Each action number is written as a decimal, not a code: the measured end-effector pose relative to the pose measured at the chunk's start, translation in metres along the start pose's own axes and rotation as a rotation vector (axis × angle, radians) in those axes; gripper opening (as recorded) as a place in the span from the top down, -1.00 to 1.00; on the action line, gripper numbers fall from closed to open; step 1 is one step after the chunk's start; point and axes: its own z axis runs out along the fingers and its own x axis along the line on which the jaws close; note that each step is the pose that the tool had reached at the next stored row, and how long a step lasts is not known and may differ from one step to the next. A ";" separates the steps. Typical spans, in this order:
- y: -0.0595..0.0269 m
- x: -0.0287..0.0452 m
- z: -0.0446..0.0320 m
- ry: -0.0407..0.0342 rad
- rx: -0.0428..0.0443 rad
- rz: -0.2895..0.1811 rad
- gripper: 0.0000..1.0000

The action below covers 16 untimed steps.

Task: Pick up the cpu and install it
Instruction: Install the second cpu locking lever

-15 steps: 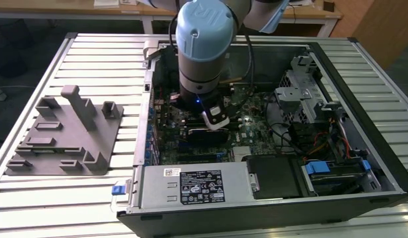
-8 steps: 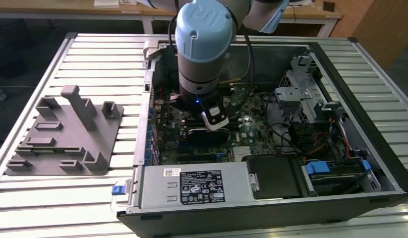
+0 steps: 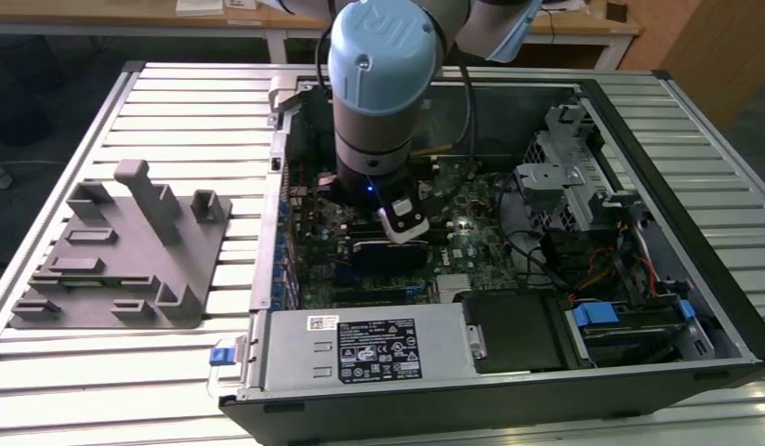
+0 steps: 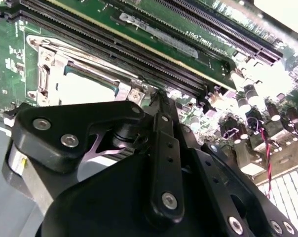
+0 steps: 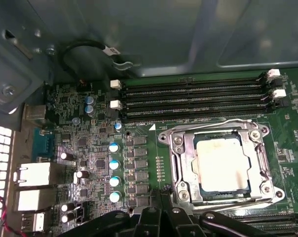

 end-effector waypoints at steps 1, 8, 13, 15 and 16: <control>0.0006 0.0001 -0.0016 0.0000 0.0000 0.000 0.79; 0.0073 0.0007 -0.0204 -0.0013 0.0118 0.000 0.79; 0.0096 -0.0005 -0.0221 -0.0082 0.0787 0.007 0.79; 0.0118 -0.0024 -0.0215 -0.0096 0.0907 0.008 0.79; 0.0127 -0.0040 -0.0212 -0.0101 0.0956 0.008 0.79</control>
